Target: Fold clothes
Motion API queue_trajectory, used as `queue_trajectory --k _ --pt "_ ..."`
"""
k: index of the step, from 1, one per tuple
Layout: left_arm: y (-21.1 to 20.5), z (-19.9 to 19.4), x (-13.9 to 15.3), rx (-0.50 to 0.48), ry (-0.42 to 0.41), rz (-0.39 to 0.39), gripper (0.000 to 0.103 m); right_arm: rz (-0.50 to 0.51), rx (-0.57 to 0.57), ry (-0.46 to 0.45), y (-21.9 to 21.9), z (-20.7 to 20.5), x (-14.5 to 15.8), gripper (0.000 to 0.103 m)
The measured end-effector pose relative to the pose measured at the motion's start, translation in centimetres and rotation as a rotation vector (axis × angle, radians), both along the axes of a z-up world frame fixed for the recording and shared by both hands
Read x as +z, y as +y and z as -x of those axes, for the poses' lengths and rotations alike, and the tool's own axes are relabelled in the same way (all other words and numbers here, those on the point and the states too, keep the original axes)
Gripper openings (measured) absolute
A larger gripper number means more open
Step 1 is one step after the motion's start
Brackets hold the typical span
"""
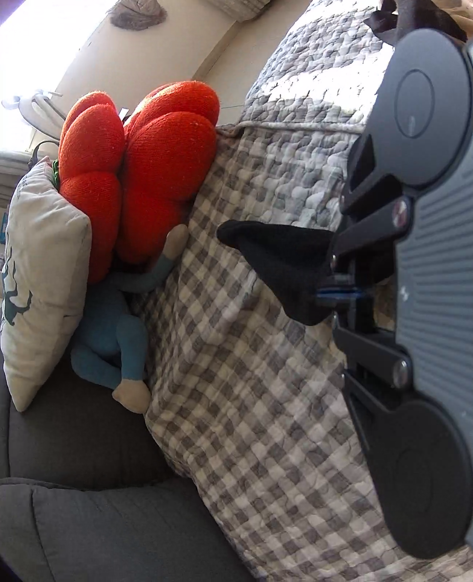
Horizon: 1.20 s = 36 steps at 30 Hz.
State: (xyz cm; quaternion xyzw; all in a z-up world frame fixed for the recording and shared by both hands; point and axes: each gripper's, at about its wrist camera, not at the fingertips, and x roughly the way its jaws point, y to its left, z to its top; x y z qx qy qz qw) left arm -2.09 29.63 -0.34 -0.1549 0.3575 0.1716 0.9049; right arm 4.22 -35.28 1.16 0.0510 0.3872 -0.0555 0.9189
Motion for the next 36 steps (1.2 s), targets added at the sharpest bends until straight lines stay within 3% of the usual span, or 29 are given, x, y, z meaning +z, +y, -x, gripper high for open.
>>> queue_trajectory --k 6,12,14,18,22,36 --pt "0.9 1.8 -2.2 0.033 0.042 0.06 0.002 -0.033 -0.016 0.043 -0.9 1.6 -1.8 0.017" --pt "1.5 2.7 -2.7 0.057 0.029 0.11 0.004 -0.054 -0.02 0.042 -1.5 2.4 -1.7 0.017" --pt "1.4 2.9 -2.5 0.056 0.037 0.112 0.01 -0.058 -0.024 0.042 -1.5 2.5 -1.5 0.02" --pt "1.0 3.3 -1.9 0.038 0.051 0.105 0.042 -0.077 -0.014 0.036 -1.5 3.0 -0.9 0.026" --pt "0.2 3.9 -1.1 0.012 0.054 0.098 0.053 -0.091 -0.007 0.023 -1.7 3.5 -0.1 0.046" --pt "-6.2 5.1 3.0 -0.249 -0.011 0.001 0.068 -0.071 0.11 -0.063 1.5 4.3 3.5 0.057"
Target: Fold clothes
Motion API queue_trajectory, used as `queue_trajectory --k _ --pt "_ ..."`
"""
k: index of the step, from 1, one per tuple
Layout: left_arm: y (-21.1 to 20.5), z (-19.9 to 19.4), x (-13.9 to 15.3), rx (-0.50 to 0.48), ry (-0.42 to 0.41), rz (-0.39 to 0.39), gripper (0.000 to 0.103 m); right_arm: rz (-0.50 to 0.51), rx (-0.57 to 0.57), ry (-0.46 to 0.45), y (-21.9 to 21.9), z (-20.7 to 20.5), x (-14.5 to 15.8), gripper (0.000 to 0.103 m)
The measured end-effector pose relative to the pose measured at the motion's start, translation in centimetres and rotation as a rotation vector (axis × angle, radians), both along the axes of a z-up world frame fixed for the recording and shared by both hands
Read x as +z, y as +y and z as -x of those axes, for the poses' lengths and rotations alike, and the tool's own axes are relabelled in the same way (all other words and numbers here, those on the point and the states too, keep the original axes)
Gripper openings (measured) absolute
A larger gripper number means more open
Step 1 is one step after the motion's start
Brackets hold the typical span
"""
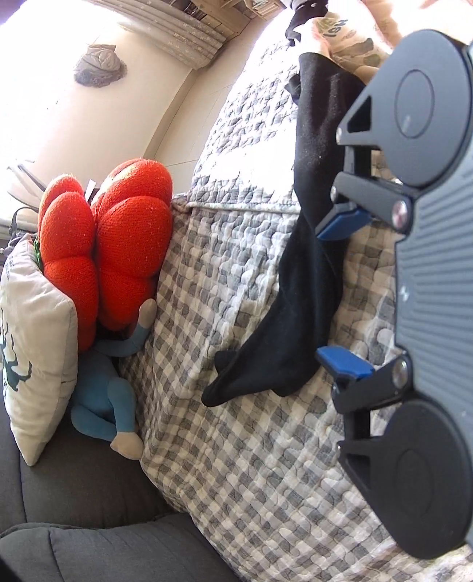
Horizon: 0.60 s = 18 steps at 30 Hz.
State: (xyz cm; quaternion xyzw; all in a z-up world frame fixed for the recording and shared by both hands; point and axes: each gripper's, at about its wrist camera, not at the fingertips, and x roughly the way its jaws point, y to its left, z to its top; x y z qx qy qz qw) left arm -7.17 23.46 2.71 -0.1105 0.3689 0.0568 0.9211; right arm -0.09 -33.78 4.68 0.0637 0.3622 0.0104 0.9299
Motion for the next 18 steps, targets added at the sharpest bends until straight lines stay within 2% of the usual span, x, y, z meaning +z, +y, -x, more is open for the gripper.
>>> queue_trajectory --k 8,18 --pt "-5.5 -2.5 1.0 -0.209 -0.007 -0.04 0.069 0.009 0.084 -0.004 2.8 -0.6 0.6 0.059" --pt "-9.3 -7.1 0.2 -0.343 0.021 0.039 0.07 0.018 0.17 0.017 6.8 -3.1 -0.3 0.059"
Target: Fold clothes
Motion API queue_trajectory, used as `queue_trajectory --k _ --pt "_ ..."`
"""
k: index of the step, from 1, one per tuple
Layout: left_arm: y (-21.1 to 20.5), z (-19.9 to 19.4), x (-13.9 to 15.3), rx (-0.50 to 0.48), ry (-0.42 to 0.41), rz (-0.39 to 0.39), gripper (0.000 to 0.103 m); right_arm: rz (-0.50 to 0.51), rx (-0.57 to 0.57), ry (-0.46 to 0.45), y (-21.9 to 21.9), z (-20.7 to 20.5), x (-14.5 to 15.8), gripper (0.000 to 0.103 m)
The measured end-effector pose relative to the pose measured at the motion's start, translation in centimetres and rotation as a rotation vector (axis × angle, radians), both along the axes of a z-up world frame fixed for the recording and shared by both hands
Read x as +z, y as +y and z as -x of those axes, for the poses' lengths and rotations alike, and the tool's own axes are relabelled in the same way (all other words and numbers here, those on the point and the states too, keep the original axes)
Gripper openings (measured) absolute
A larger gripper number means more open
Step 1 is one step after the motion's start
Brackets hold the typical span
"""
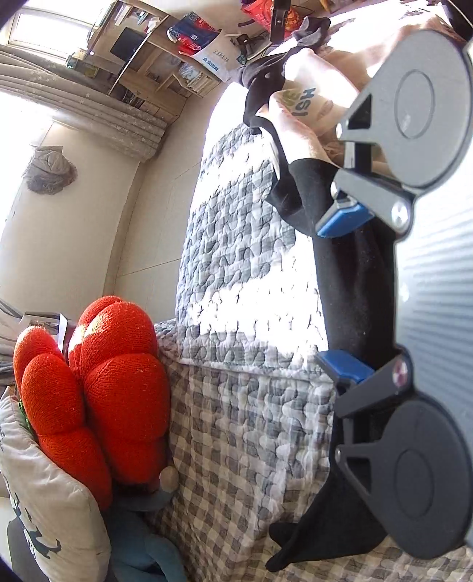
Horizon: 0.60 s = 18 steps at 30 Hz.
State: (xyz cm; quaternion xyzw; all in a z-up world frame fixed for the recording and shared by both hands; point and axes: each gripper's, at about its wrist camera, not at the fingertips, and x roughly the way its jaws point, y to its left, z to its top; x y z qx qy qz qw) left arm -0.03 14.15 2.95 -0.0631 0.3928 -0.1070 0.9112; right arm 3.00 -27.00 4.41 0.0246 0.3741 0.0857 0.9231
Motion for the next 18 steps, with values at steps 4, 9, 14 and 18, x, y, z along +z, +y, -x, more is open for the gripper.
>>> queue_trajectory --k 4,9,14,18 --pt "-1.1 -1.3 -0.6 -0.028 0.018 0.017 0.07 -0.004 0.026 0.011 1.2 -1.0 -0.6 0.059" --pt "-2.5 -2.2 -1.6 -0.066 0.04 0.026 0.07 -0.005 0.06 0.031 2.9 -1.9 -1.5 0.059" --pt "-4.0 -1.2 -2.8 -0.167 0.053 -0.03 0.07 -0.013 0.083 0.061 3.7 -2.0 -2.7 0.059" --pt "-4.0 -0.1 -3.5 -0.217 0.061 -0.058 0.07 -0.003 0.086 0.095 3.8 -1.9 -3.8 0.059"
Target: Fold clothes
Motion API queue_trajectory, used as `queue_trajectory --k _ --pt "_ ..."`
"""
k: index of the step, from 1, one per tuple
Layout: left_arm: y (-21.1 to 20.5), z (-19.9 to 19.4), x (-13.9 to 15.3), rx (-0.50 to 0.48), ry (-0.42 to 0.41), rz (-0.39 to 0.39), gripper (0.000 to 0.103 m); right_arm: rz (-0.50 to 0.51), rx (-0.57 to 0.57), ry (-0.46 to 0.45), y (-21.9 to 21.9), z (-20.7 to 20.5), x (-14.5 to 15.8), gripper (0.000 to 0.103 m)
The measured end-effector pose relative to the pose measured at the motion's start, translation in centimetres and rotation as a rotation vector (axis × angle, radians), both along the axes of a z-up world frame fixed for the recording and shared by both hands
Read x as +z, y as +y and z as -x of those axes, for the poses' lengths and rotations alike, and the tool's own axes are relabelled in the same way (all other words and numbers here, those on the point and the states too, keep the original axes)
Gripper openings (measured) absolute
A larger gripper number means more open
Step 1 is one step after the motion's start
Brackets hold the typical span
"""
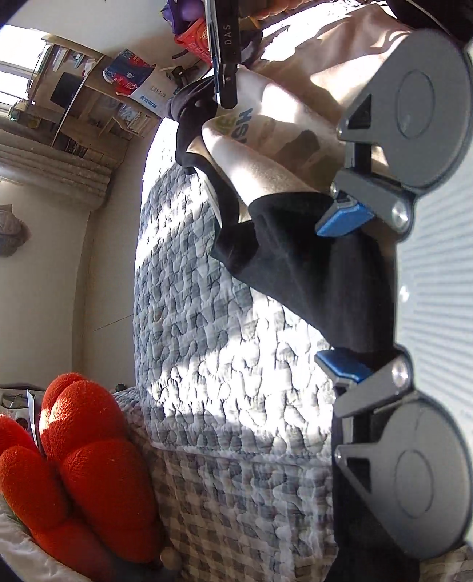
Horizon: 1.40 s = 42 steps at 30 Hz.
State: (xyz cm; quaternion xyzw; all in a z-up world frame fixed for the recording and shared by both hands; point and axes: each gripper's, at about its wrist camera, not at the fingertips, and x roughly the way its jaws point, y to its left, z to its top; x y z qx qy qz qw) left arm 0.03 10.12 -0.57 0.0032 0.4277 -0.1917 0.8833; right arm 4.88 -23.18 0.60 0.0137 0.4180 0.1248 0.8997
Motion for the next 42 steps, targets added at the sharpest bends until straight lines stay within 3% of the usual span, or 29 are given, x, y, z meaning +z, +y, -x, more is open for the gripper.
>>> queue_trajectory --k 6,10,15,20,23,25,35,39,42 --pt "0.2 1.4 -0.4 -0.066 -0.008 -0.022 0.07 0.002 0.01 0.051 -0.6 0.6 -1.3 0.059" --pt "0.2 1.7 0.7 -0.107 -0.01 -0.049 0.07 0.011 0.033 0.031 -0.8 1.1 -0.4 0.06" --pt "2.3 0.3 2.9 -0.077 -0.029 0.107 0.07 0.008 0.048 -0.036 -1.2 0.4 1.8 0.06" --pt "2.2 -2.4 2.9 -0.016 -0.019 0.123 0.063 -0.022 0.043 -0.109 -1.8 -2.4 3.4 0.059" --pt "1.6 -4.3 2.3 0.008 0.017 0.13 0.057 -0.036 0.051 -0.103 -1.8 -4.8 3.4 0.056" --pt "1.1 -5.2 1.8 0.01 0.034 0.128 0.048 -0.017 0.077 -0.105 -1.4 -5.9 3.1 0.054" --pt "-2.4 -8.1 -1.4 -0.039 0.097 0.085 0.043 0.062 0.224 -0.081 -0.1 -9.2 -0.3 0.054" --pt "-3.3 -7.1 -1.8 -0.067 0.045 0.044 0.043 0.117 0.264 -0.057 0.1 -8.8 -2.0 0.052" --pt "-3.3 -6.6 -1.9 -0.062 0.026 0.046 0.042 0.093 0.273 -0.054 -0.5 -8.4 -2.4 0.049"
